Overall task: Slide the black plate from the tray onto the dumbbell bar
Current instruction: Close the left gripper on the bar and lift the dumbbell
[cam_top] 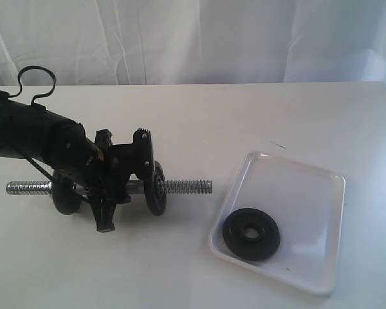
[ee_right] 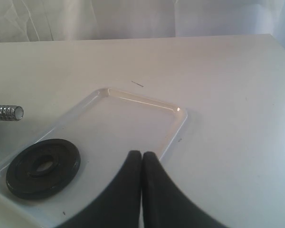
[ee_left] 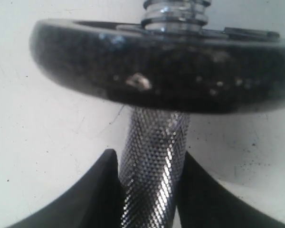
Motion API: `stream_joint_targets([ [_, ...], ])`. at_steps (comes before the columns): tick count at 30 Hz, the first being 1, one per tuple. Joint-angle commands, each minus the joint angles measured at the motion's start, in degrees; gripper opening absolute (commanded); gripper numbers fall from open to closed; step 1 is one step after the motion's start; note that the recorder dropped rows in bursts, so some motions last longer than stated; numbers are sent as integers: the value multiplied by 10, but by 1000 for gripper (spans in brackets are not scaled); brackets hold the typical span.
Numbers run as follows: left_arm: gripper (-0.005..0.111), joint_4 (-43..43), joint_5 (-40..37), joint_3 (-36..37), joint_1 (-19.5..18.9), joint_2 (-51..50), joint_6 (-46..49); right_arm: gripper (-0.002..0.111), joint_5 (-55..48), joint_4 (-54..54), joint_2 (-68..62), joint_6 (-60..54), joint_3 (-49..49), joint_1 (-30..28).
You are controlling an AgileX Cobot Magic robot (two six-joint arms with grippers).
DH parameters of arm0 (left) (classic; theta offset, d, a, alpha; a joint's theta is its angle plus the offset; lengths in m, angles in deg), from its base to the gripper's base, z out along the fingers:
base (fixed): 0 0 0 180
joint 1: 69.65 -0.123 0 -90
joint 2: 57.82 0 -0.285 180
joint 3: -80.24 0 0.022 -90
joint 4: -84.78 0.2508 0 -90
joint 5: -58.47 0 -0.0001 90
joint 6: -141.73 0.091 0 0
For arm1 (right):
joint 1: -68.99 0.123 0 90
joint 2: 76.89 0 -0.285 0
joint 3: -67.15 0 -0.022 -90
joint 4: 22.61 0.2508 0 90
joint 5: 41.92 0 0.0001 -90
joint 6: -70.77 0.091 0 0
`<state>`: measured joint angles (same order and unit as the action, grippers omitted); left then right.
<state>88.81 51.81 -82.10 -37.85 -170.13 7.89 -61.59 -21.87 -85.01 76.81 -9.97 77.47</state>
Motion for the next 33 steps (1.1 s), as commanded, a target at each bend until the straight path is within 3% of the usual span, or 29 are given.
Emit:
stream_joint_targets([
  [1,38,-6,-20,-1,4,0,2,0,3,-3,3,2,-1,1],
  [7,32,-6,-29,-1,4,0,-3,0,3,-3,3,2,-1,1],
  [13,1,-6,-50,-1,4,0,-3,0,3,-3,3,2,-1,1],
  [33,0,-32,-89,-1,4,73,-14,0,3,-3,3,2,-1,1],
])
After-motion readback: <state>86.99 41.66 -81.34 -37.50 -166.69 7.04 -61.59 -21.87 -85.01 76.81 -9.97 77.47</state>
